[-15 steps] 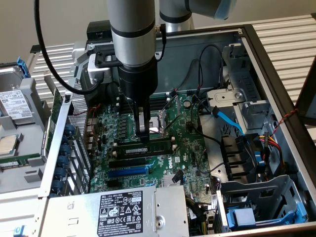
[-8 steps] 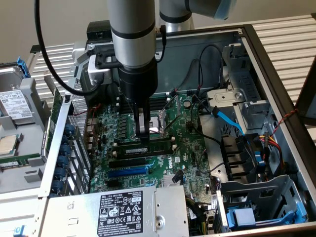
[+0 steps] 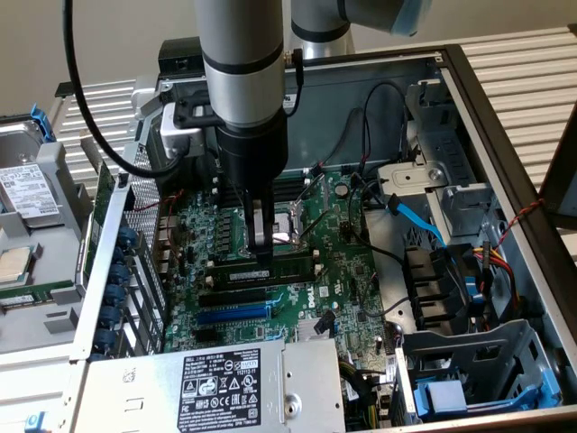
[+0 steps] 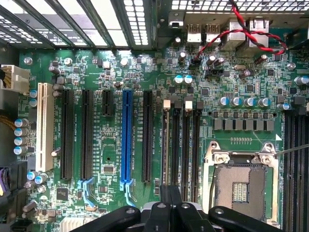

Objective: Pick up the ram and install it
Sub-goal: 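Press down the ram until it locks into place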

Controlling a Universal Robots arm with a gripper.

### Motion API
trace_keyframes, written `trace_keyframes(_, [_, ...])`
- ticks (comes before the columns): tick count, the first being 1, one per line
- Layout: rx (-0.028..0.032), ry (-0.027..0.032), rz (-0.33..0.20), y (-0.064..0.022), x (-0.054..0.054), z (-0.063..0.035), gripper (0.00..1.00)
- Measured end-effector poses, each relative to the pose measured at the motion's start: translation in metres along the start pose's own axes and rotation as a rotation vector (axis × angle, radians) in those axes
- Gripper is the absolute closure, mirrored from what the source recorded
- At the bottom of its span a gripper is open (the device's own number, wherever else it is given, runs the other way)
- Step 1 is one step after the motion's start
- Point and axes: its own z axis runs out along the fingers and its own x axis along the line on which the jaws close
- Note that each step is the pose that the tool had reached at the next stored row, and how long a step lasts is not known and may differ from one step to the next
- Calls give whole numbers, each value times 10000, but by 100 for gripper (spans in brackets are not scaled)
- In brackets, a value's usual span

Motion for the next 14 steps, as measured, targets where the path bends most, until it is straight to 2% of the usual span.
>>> trace_keyframes(14, [1,-1,2,0,19,15,89])
